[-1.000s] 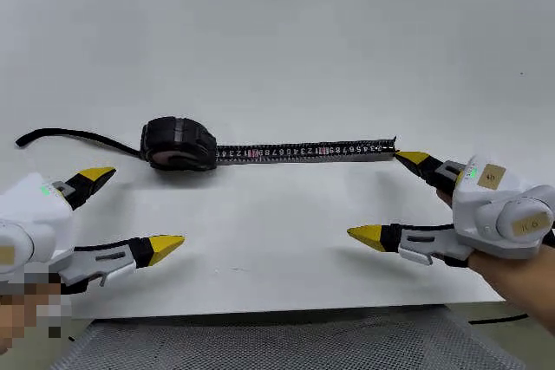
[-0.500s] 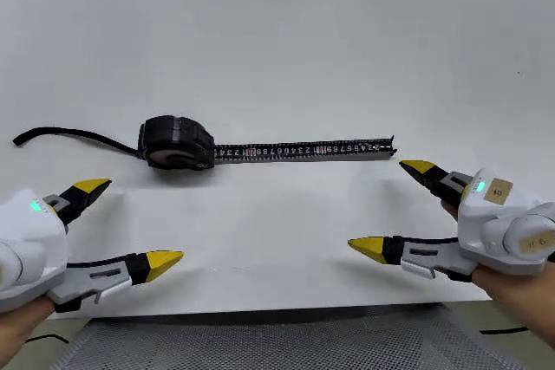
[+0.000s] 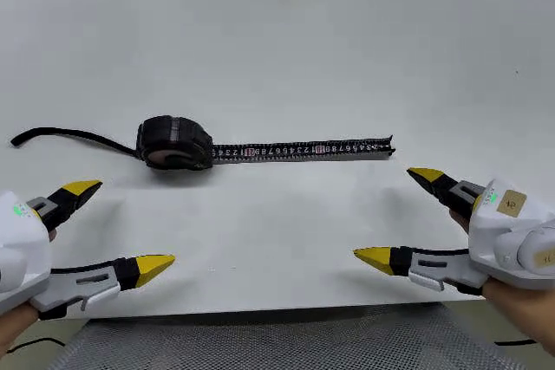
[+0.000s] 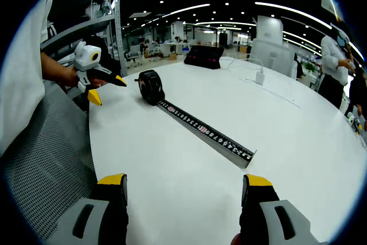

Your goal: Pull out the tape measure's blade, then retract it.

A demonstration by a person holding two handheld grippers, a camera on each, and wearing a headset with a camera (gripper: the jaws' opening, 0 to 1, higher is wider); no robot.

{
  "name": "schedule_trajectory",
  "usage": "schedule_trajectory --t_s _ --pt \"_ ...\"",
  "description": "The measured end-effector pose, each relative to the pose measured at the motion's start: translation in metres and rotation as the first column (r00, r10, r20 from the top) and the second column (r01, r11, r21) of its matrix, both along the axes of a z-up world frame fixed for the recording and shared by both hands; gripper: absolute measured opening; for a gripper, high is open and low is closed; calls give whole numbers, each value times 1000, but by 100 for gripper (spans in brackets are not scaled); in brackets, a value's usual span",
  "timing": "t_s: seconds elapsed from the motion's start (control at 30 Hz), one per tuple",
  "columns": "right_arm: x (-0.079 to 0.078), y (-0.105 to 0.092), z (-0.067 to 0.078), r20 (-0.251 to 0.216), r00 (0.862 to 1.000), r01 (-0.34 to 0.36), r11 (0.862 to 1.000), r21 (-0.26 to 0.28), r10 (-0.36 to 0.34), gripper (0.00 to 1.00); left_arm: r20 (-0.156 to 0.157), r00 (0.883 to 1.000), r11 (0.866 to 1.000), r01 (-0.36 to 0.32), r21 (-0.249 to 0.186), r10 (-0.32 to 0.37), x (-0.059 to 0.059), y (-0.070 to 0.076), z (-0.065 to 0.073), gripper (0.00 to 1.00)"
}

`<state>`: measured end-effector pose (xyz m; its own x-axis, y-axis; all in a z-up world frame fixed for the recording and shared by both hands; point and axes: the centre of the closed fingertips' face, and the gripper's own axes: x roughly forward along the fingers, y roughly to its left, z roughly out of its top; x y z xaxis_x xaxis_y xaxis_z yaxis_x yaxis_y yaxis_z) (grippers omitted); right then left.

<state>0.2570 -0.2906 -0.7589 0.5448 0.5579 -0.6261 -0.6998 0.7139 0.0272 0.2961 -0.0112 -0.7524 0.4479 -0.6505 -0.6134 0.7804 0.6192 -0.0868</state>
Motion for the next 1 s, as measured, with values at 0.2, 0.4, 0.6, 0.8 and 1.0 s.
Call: schedule_trajectory --t_s 0.2,0.4,0.6,0.8,1.0 --pt "-2 0 -1 -10 1000 -4 1000 1 4 81 -10 1000 1000 -6 -5 6 -1 0 -1 81" --pt "-3 0 -1 -13 1000 -5 1000 0 5 82 -13 1000 1000 -13 -8 13 -1 0 -1 82" --pt "-5 0 -3 -22 1000 -7 1000 1 7 82 -18 1000 1000 -11 -17 10 -2 -3 -1 83" --pt "-5 0 -2 -19 1000 -5 1000 0 5 82 -17 1000 1000 -13 -16 13 -2 -2 -1 83" --pt "-5 0 -4 -20 1000 -7 1000 -2 7 82 -14 1000 1000 -12 -13 12 -1 -2 -1 82"
